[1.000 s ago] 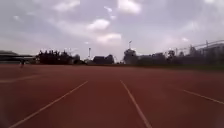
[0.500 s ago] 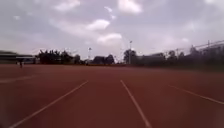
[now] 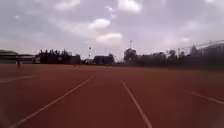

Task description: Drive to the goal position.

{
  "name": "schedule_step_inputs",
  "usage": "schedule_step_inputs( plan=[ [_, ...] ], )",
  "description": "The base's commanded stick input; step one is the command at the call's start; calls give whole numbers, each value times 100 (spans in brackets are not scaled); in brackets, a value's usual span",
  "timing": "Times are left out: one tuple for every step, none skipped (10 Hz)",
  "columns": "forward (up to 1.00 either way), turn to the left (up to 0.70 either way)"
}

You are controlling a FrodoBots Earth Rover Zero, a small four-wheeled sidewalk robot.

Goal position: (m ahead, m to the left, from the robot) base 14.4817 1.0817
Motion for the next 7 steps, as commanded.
schedule_step_inputs(
  plan=[
    [45, 0],
    [45, 0],
    [45, 0],
    [45, 0],
    [45, 0],
    [45, 0],
    [45, 0]
  ],
)
